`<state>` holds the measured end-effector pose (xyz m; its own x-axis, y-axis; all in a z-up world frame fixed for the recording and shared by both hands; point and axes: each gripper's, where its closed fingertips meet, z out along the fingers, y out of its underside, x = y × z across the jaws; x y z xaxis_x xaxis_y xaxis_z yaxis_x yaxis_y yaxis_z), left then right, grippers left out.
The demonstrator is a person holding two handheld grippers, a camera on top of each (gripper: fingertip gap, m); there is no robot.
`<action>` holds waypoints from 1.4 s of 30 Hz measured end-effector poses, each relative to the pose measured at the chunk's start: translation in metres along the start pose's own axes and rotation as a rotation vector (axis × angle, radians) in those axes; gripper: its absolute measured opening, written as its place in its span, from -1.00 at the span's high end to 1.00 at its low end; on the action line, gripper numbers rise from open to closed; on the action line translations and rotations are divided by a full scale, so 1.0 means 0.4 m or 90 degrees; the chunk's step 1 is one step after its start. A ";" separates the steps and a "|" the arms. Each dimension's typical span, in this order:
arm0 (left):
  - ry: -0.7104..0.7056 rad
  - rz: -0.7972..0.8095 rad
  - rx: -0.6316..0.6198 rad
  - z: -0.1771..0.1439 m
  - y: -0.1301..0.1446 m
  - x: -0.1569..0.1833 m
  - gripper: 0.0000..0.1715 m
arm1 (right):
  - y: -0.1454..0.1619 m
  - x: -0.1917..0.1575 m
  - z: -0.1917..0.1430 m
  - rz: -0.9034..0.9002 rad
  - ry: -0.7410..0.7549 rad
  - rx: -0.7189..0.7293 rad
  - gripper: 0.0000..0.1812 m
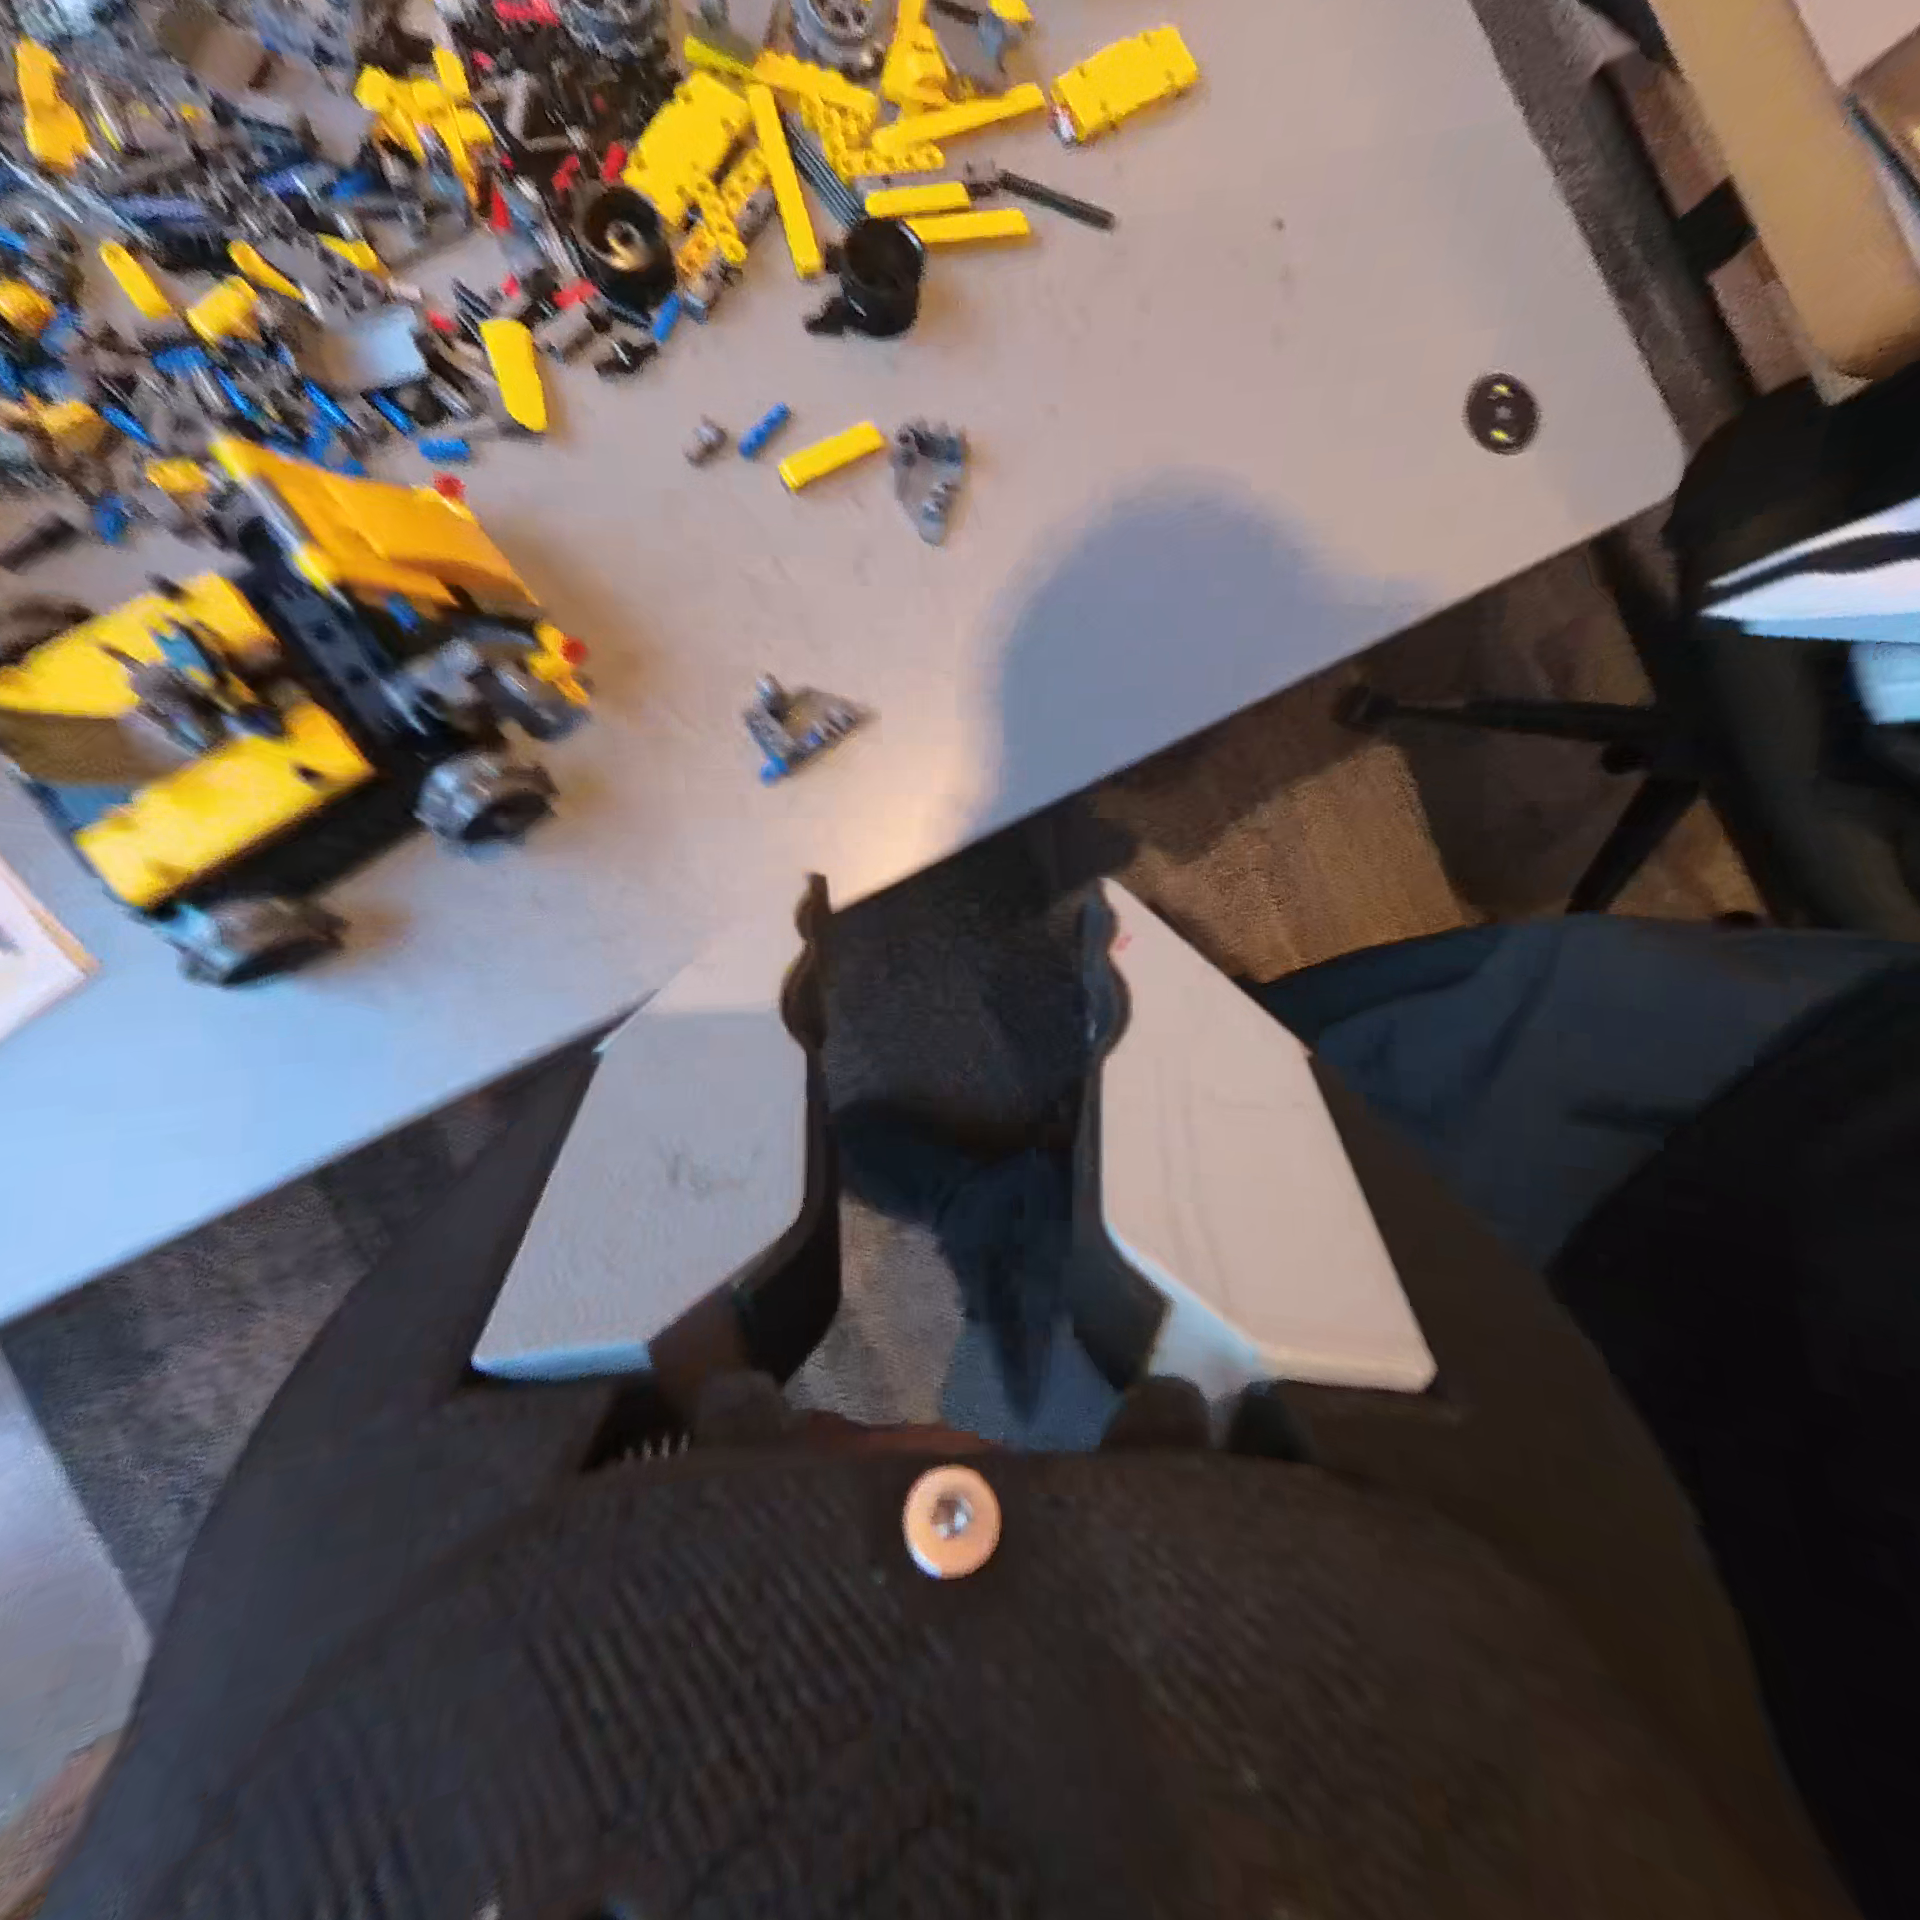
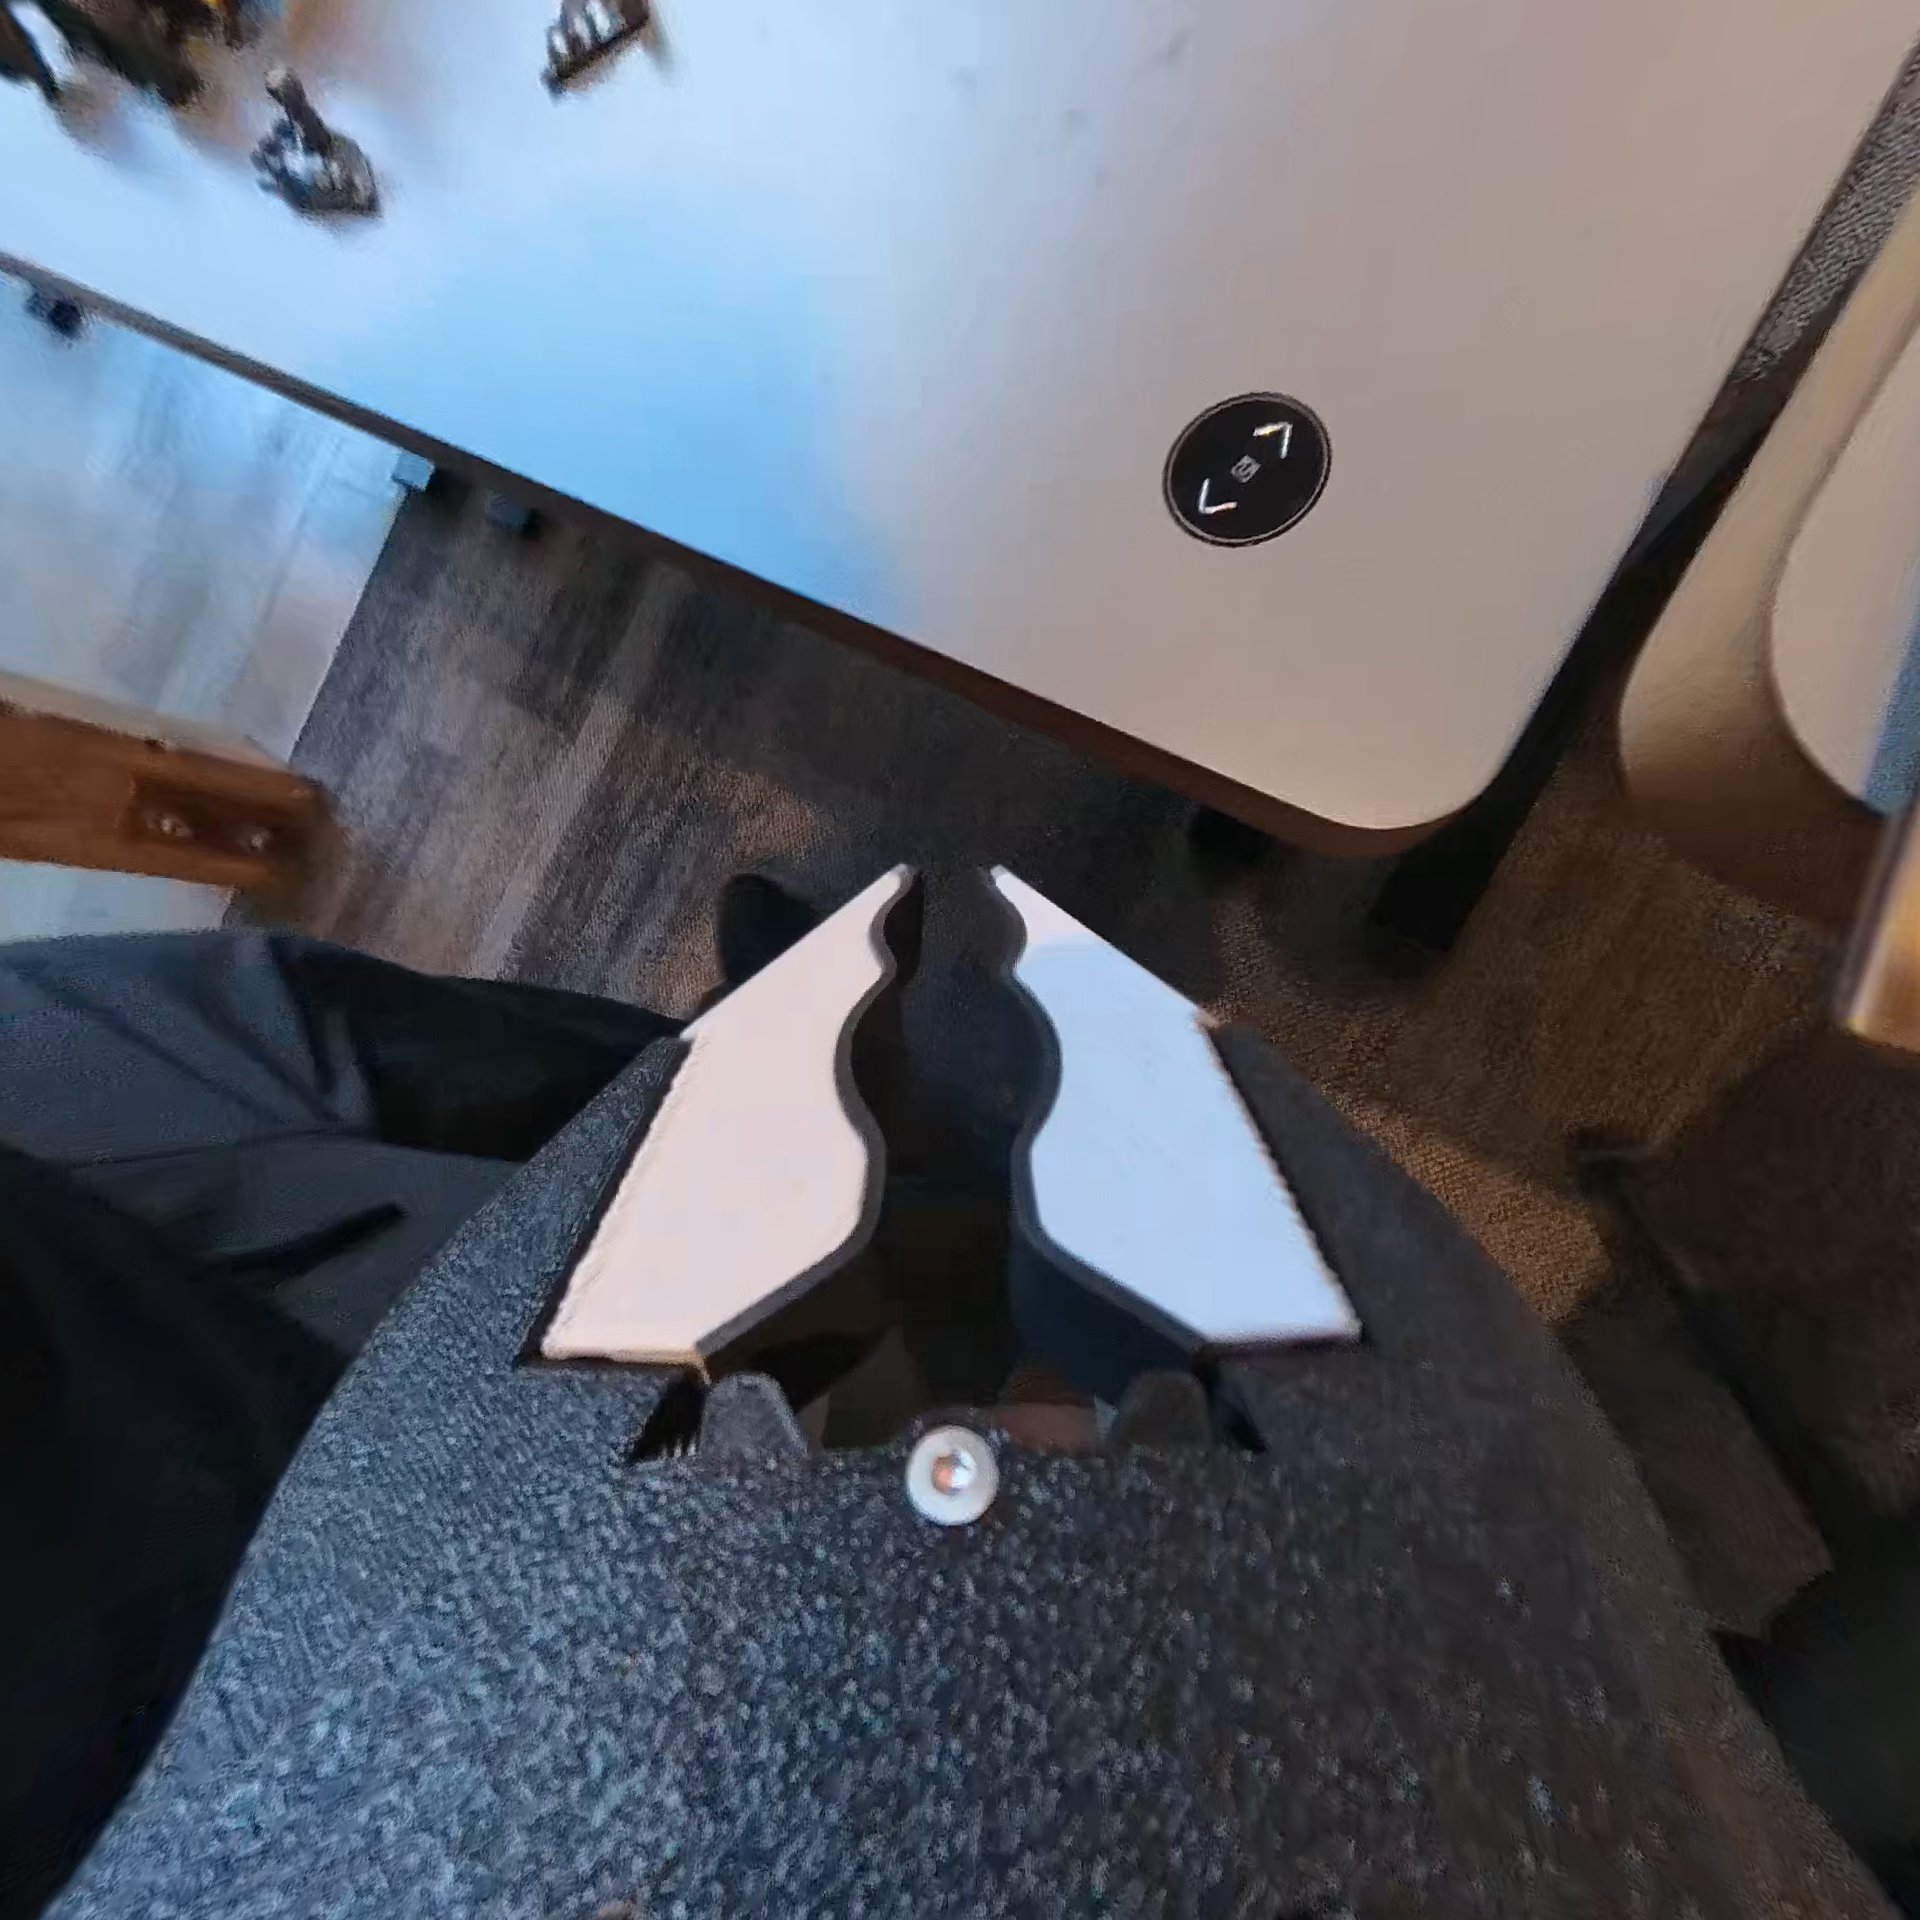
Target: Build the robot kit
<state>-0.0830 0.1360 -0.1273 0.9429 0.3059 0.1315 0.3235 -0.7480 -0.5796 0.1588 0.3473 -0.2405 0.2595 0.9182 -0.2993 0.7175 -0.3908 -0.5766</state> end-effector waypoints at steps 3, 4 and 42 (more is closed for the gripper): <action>0.006 -0.009 -0.016 0.001 0.078 0.080 0.38 | 0.014 0.019 0.014 0.013 -0.005 0.004 0.87; 0.022 -0.008 -0.023 0.006 0.095 0.111 0.39 | 0.018 0.024 0.013 0.019 -0.003 0.008 0.86; 0.334 0.170 -0.005 0.426 0.534 0.291 0.61 | 0.604 0.170 0.081 0.096 0.362 0.008 0.85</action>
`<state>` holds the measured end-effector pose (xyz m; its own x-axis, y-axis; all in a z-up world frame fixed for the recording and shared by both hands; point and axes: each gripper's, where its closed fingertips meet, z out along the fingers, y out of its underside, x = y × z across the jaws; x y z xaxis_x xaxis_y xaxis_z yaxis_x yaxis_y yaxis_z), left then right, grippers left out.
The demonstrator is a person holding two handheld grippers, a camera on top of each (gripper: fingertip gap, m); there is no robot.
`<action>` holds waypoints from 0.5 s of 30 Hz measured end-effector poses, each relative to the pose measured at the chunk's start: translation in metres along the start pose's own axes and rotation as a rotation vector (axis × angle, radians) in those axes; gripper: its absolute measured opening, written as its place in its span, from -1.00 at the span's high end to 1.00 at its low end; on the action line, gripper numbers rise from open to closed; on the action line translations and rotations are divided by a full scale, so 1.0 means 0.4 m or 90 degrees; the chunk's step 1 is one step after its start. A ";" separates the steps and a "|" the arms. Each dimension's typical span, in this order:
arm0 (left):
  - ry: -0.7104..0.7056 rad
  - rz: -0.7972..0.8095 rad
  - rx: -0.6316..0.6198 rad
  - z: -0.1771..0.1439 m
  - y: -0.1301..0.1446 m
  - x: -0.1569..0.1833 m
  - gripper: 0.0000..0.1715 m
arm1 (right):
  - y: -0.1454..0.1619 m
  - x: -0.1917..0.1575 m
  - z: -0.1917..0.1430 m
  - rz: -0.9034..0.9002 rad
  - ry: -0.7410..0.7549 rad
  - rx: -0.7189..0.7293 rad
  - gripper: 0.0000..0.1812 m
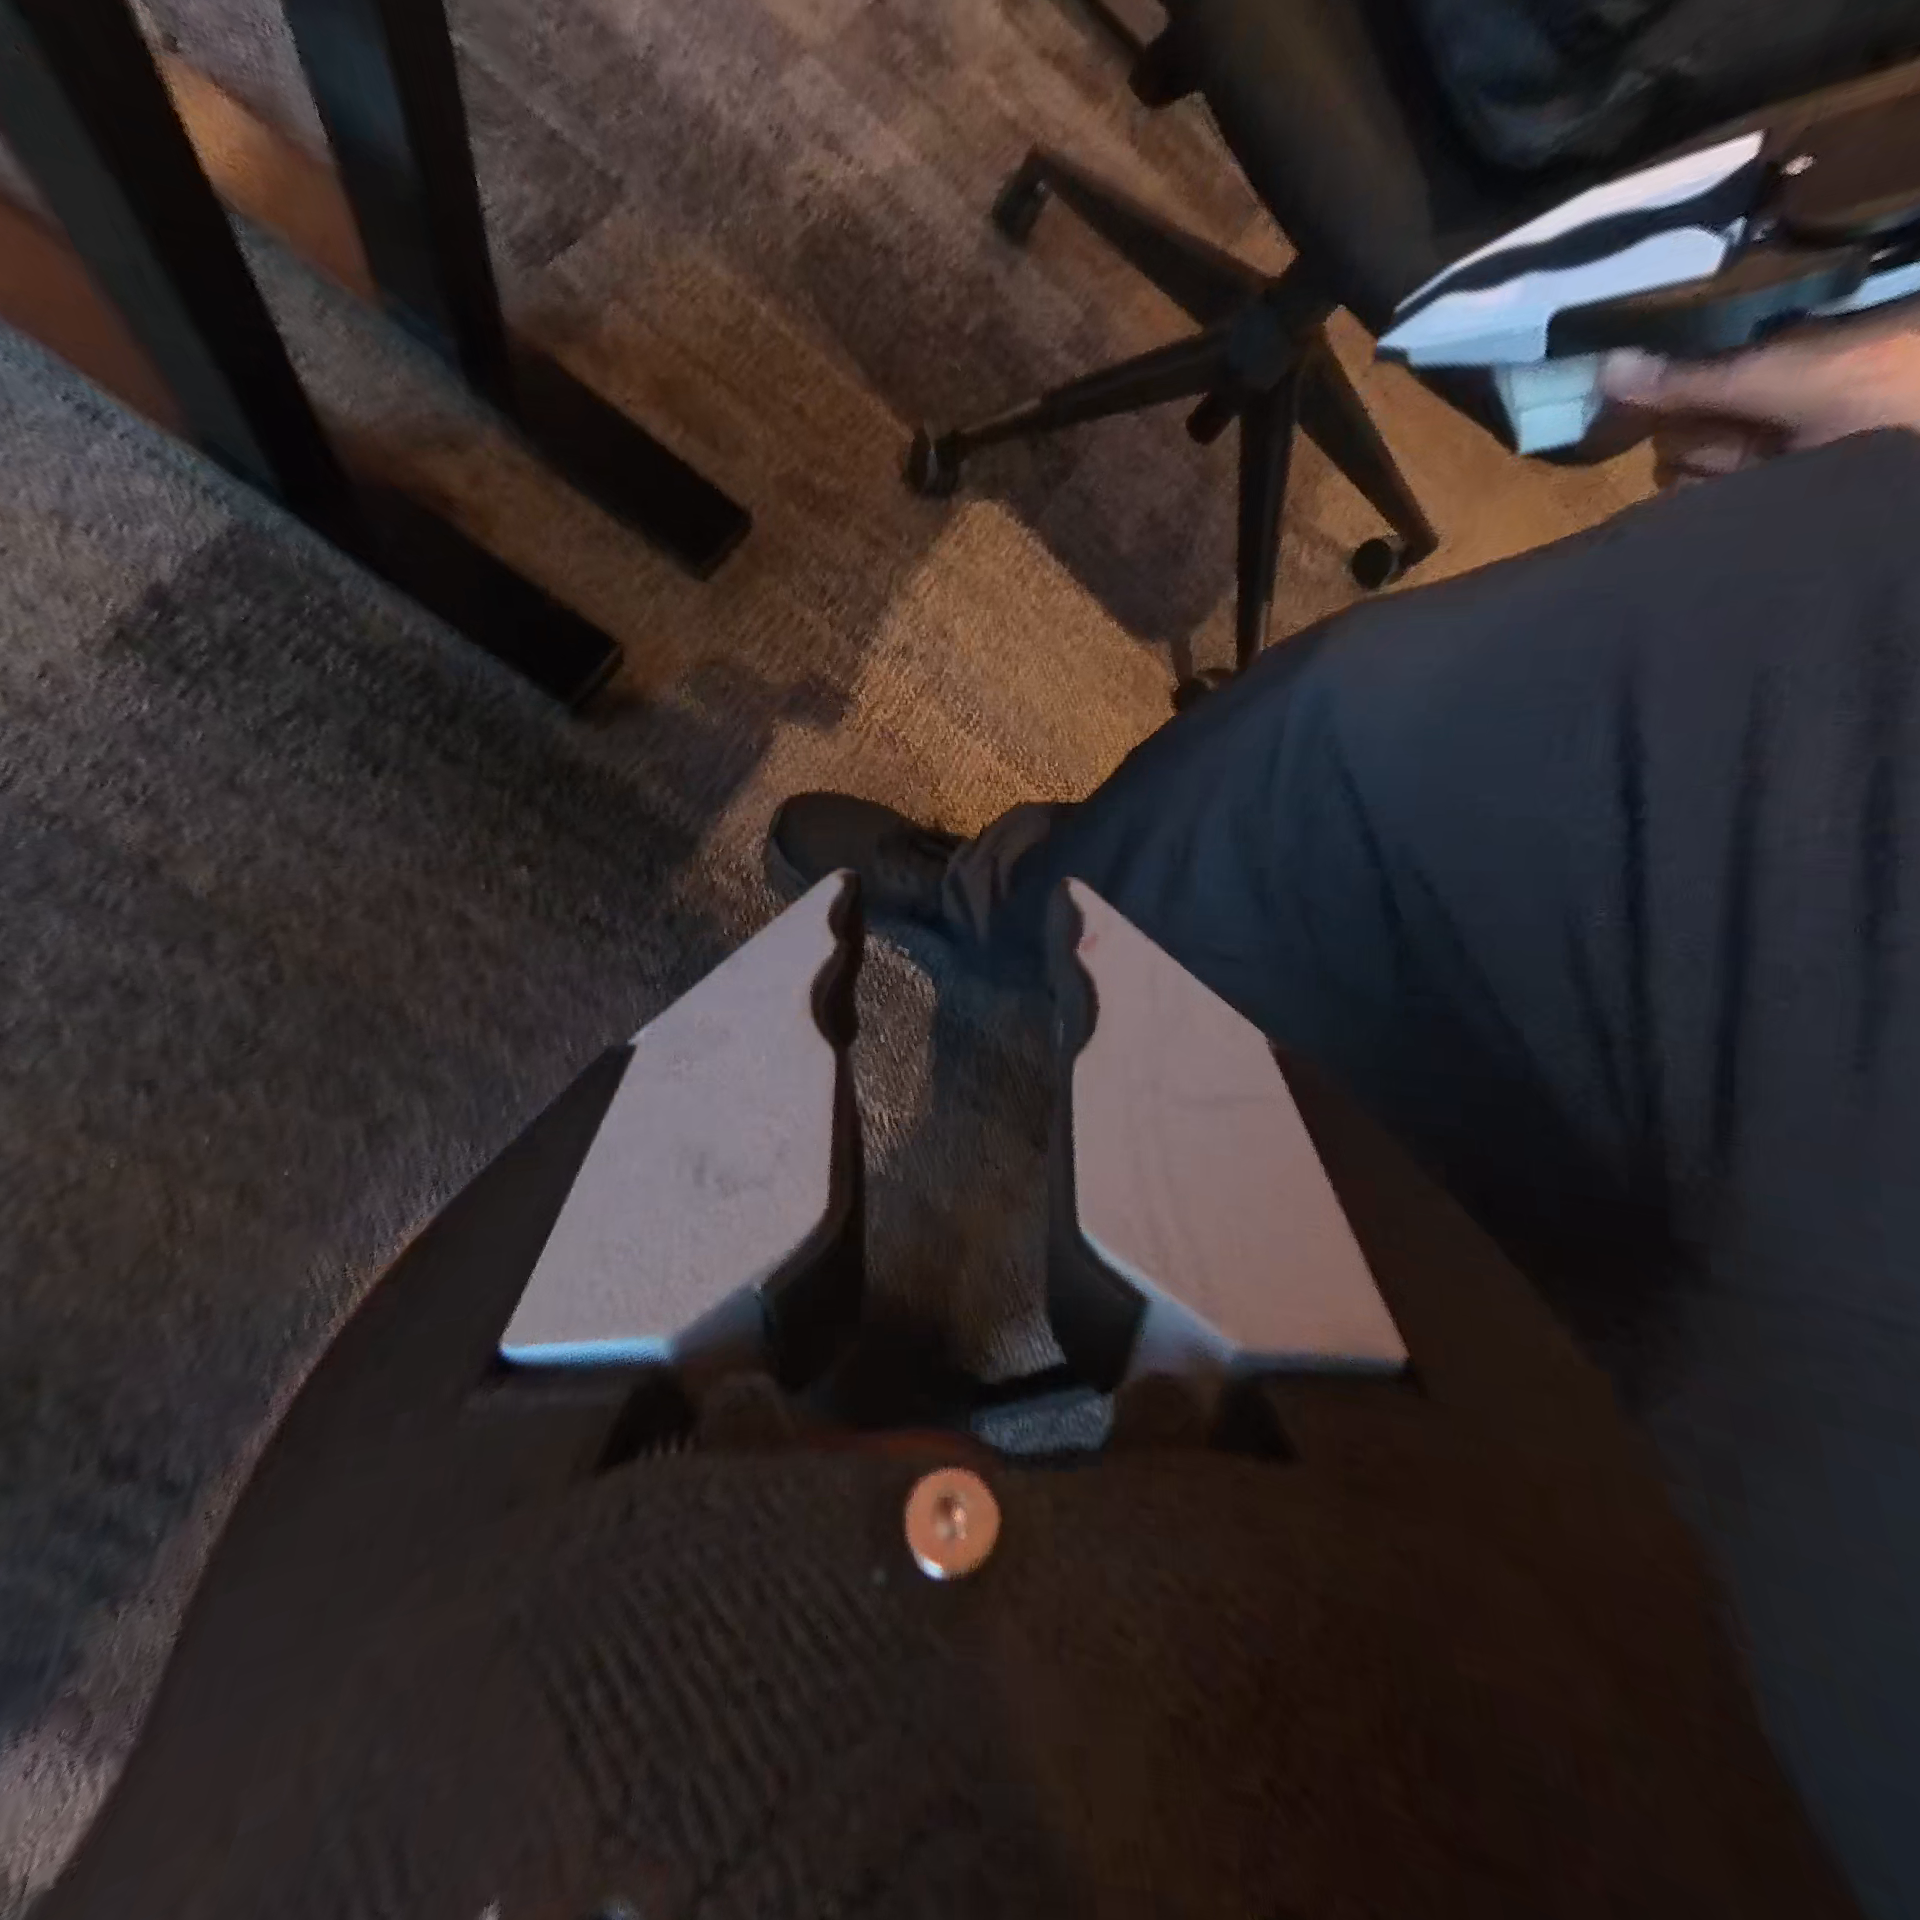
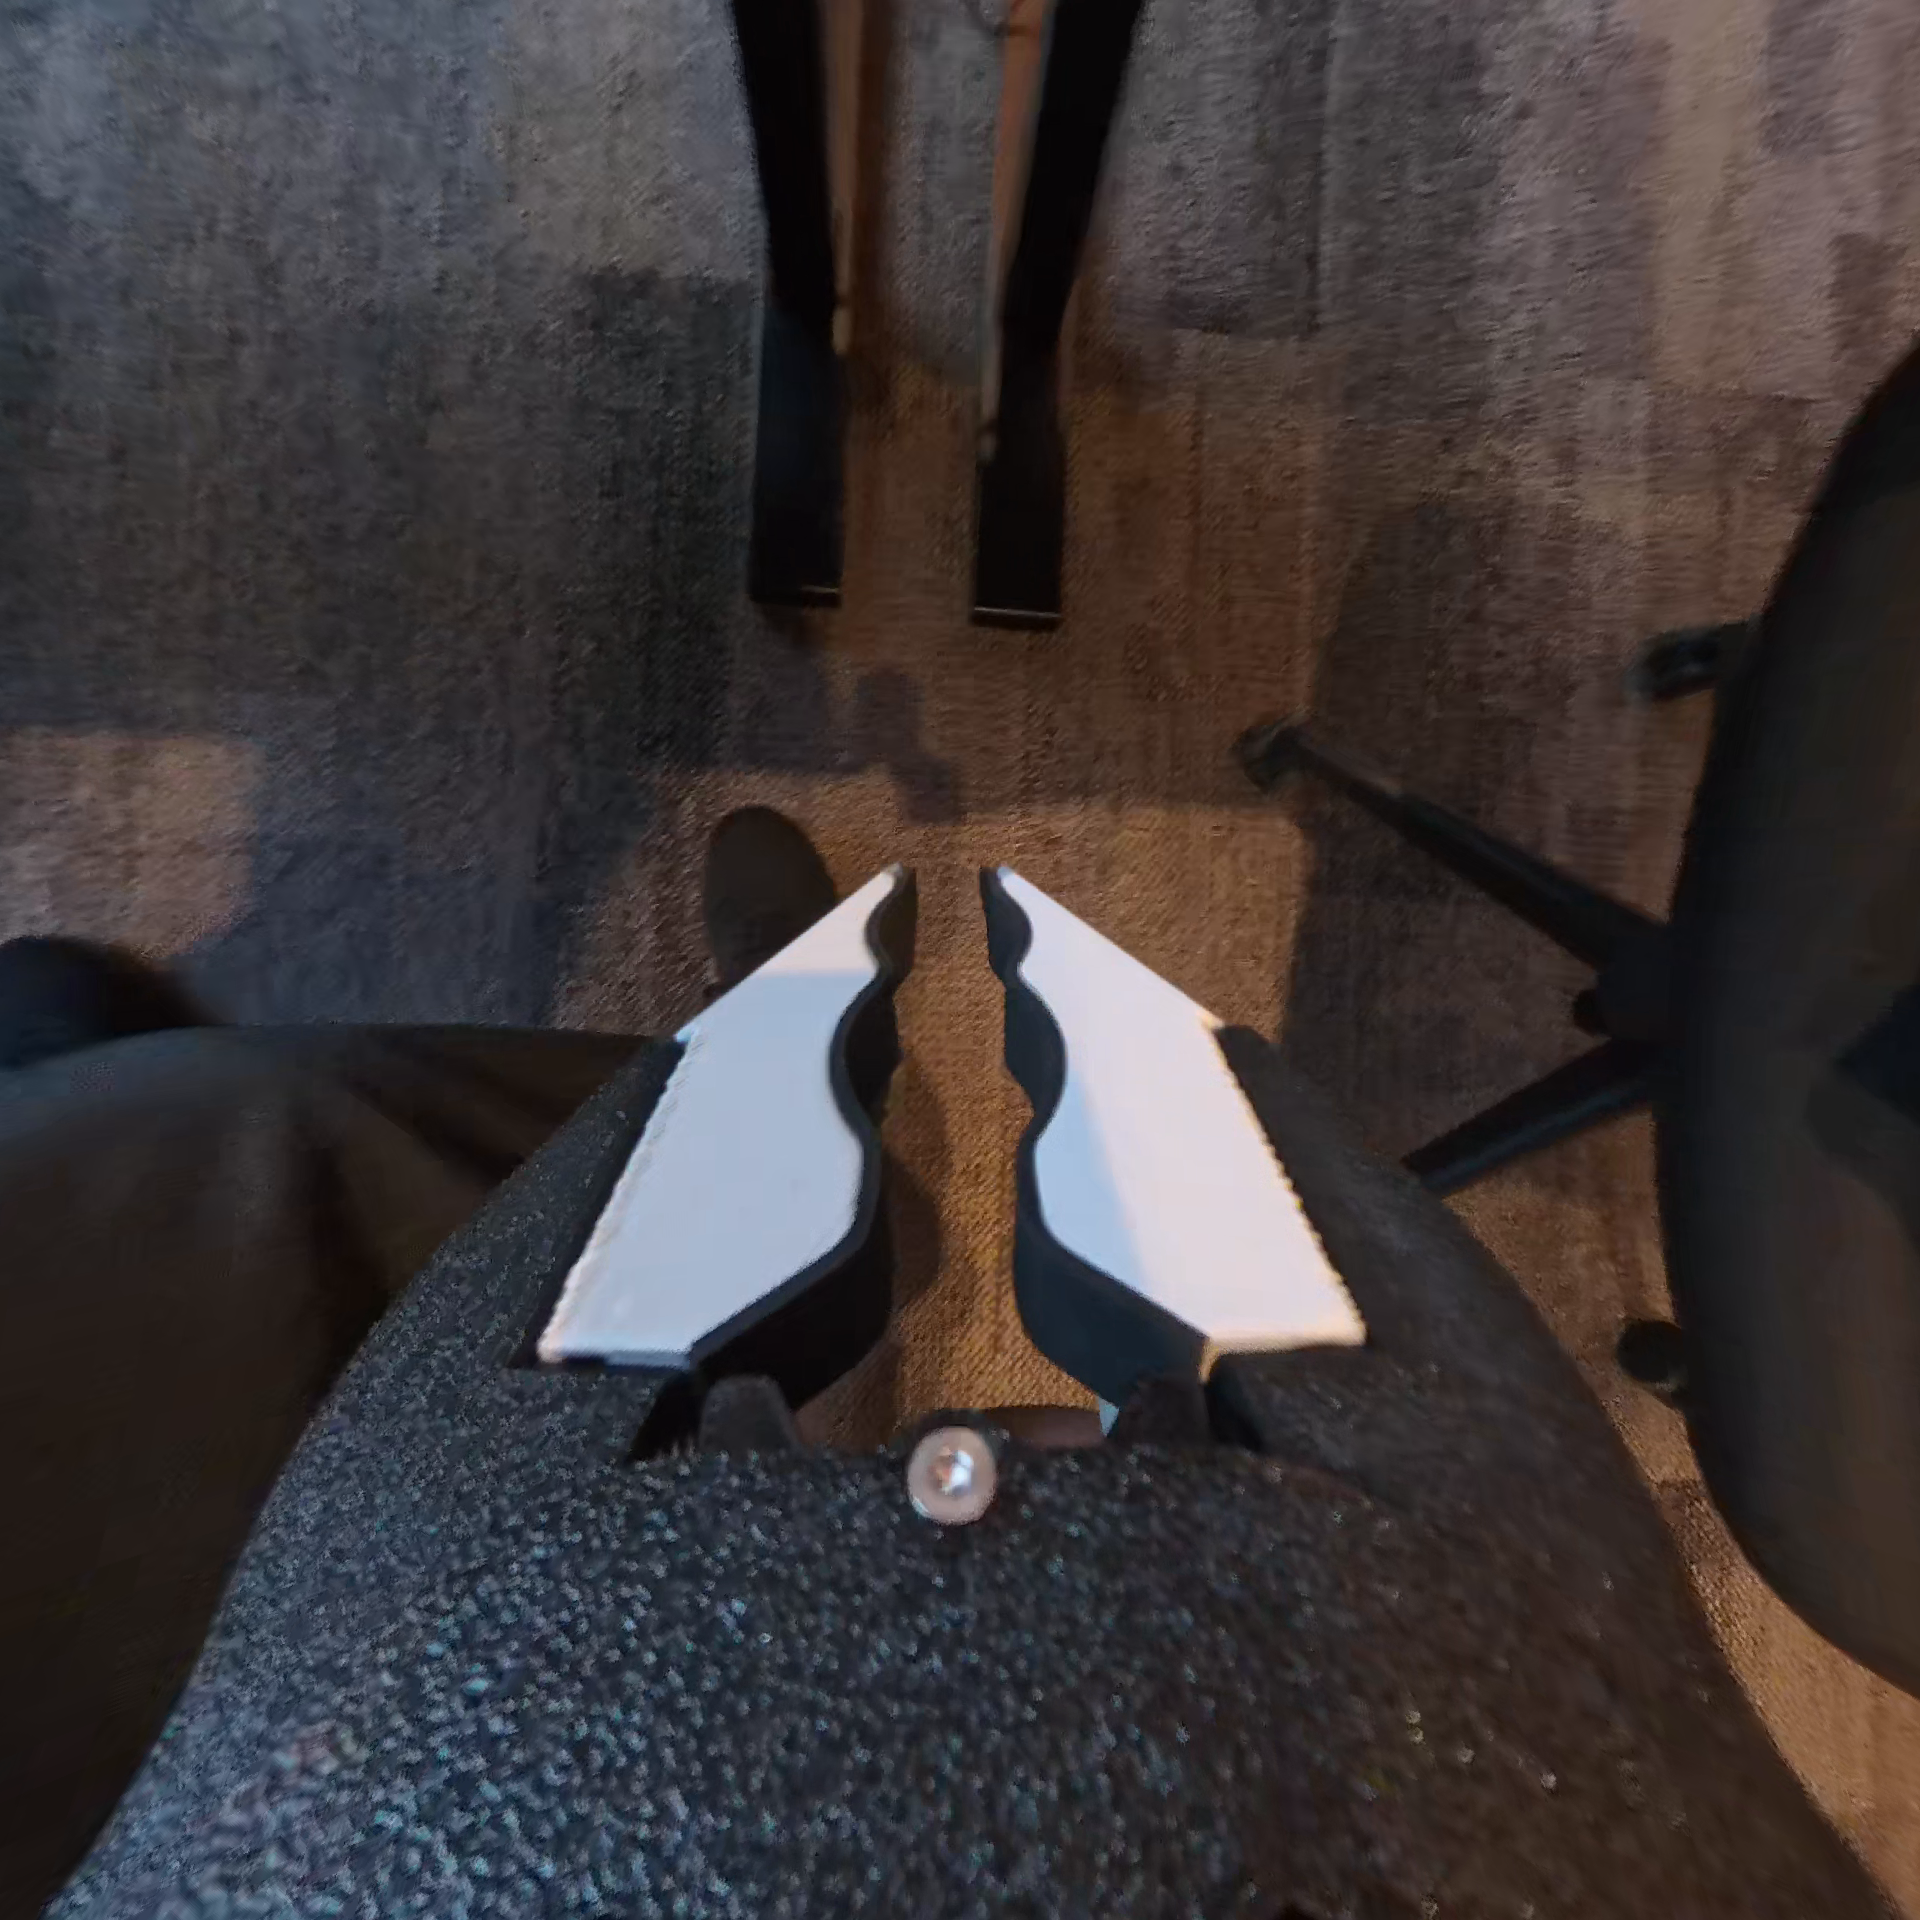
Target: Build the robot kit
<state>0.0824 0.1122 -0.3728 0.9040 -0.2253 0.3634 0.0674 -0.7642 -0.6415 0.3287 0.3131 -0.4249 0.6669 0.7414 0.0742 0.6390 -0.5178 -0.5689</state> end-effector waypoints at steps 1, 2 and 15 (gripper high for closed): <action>0.000 0.011 0.005 0.030 0.011 0.002 0.61 | 0.003 0.028 0.007 0.009 0.018 0.012 0.86; -0.003 0.025 0.006 0.055 0.023 0.002 0.61 | 0.001 0.046 0.013 0.012 0.029 0.028 0.86; -0.124 0.119 0.109 0.089 0.052 -0.025 0.61 | -0.201 -0.190 -0.019 -0.123 -0.185 0.311 0.75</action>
<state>0.0897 0.1200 -0.4140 0.9702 -0.2190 0.1033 -0.0519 -0.6046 -0.7948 0.2298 0.2953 -0.3787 0.3807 0.9243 0.0260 0.4423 -0.1573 -0.8830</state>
